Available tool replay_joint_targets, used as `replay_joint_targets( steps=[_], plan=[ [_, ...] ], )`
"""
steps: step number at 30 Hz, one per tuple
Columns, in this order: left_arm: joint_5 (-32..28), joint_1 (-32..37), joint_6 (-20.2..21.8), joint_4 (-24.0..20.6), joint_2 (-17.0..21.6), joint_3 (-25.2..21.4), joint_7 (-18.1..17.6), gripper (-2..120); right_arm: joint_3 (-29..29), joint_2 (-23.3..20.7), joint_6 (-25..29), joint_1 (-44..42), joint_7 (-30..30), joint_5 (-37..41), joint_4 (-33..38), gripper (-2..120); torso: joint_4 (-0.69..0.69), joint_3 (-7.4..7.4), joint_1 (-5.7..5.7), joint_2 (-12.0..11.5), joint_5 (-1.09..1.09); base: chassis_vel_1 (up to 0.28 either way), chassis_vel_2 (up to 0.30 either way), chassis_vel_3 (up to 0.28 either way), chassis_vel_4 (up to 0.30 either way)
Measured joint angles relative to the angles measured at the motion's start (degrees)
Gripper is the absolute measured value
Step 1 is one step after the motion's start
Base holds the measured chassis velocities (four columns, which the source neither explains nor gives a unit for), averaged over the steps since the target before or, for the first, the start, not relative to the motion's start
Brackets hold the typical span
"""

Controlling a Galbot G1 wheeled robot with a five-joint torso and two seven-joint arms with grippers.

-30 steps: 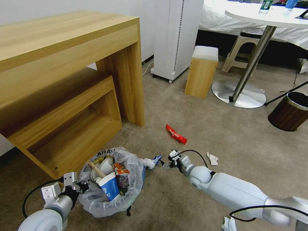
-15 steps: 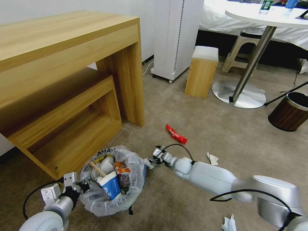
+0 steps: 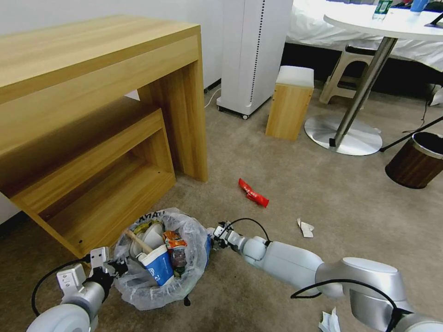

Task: Pick up the trash bin and place the garbage on the floor into it.

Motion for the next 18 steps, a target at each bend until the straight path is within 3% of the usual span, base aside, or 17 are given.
replay_joint_targets(
  steps=[7,9,18],
  plan=[
    [-0.03,0.45,-0.47,-0.09,0.01,-0.06,0.31,0,1.02,1.75,1.09,-0.58,-0.90,-1.42,-4.34,89,0.01,0.00,0.00,0.00,0.01,0.000,0.000,0.000,0.000],
    [-0.04,0.46,-0.72,-0.09,0.04,-0.09,0.37,0,1.31,2.15,1.28,-0.80,-1.02,-1.46,-5.16,76,0.01,0.00,0.00,0.00,0.00,0.000,0.000,0.000,0.000],
    [-0.03,0.30,-1.17,-0.09,0.01,0.01,0.40,0,1.57,1.69,2.46,-1.70,-1.39,-1.55,-4.68,44,0.01,0.00,0.00,0.00,0.00,0.000,0.000,0.000,0.000]
  ],
)
